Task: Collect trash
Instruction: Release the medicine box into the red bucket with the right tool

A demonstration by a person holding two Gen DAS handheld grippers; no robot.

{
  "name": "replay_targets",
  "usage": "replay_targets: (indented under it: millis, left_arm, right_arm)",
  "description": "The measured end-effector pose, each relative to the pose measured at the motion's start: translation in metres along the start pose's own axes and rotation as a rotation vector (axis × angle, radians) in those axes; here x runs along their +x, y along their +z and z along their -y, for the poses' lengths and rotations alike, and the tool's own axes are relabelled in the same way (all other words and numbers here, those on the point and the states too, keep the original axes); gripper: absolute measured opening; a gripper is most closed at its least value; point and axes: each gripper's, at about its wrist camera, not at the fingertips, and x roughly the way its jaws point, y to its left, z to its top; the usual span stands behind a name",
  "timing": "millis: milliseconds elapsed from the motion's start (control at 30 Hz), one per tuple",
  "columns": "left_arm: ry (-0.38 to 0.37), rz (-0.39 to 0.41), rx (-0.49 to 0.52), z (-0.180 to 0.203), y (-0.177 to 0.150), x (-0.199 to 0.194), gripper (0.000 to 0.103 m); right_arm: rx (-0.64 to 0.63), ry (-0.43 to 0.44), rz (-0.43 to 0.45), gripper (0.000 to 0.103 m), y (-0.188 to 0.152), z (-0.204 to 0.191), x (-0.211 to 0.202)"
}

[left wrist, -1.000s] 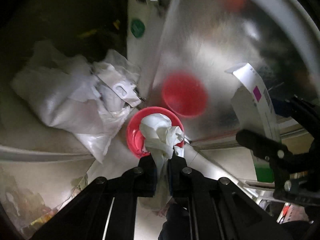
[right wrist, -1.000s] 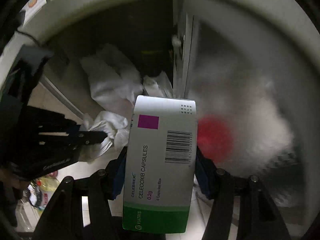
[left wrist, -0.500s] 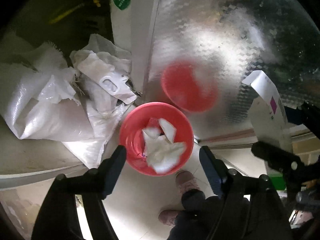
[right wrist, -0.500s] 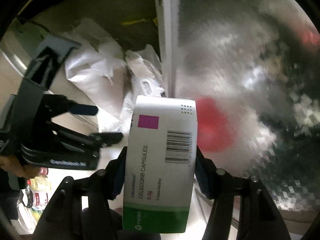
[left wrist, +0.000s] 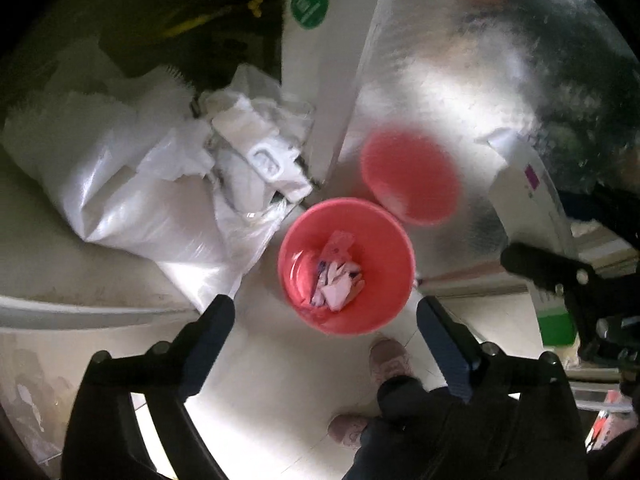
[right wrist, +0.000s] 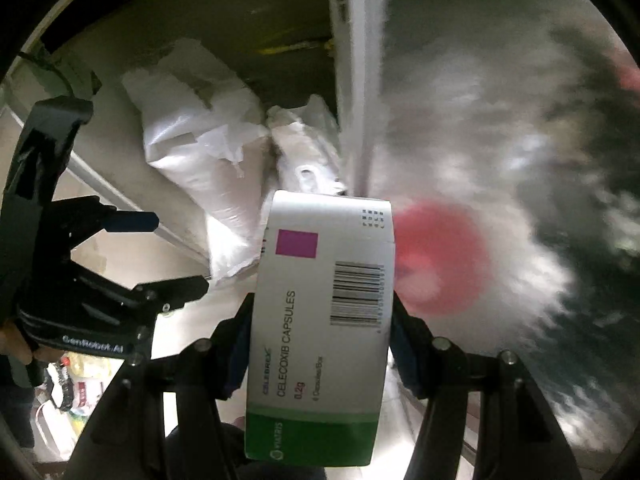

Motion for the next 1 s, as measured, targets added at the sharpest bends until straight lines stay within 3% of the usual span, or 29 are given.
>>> replay_targets:
  millis: [167,267,500,567,633,700,833,1000]
  left_arm:
    - [0.035,0.008,-0.035,-0.014,-0.015,0.004,0.093]
    - [0.041,0.015,-0.071,-0.022,-0.02,0.006,0.103]
    - [0.061,0.018,-0.105,-0.032,-0.03,0.004,0.103]
    - [0.06,0.017,-0.109,-0.033,-0.033,0.001,0.103]
    - [0.058,0.016,-0.115,-0.032,-0.036,-0.003,0.103]
    - [0.055,0.019,-0.122,-0.032,-0.038,-0.009,0.103]
    - [0.065,0.026,-0.132,-0.03,-0.042,-0.028,0.103]
    - [0.07,0.062,-0.136,-0.02,-0.04,-0.09,0.103]
  right_arm:
    - [-0.045,0.025,-0.021,0.058,0.003,-0.008,0.017]
    - [-0.078,0.026,-0.036,0.058,0.006,-0.012,0.029]
    - [-0.157,0.021,-0.06,0.058,0.007,-0.021,0.042]
    - [-0.175,0.001,-0.052,0.061,0.006,-0.023,0.04]
    - [-0.195,-0.012,-0.049,0.077,0.004,-0.026,0.038]
    - [-0.198,0.003,-0.051,0.083,0.003,-0.027,0.034]
    - [-0.194,0.006,-0.051,0.087,0.002,-0.031,0.018]
    - [-0.186,0.013,-0.029,0.092,0.008,-0.043,-0.028]
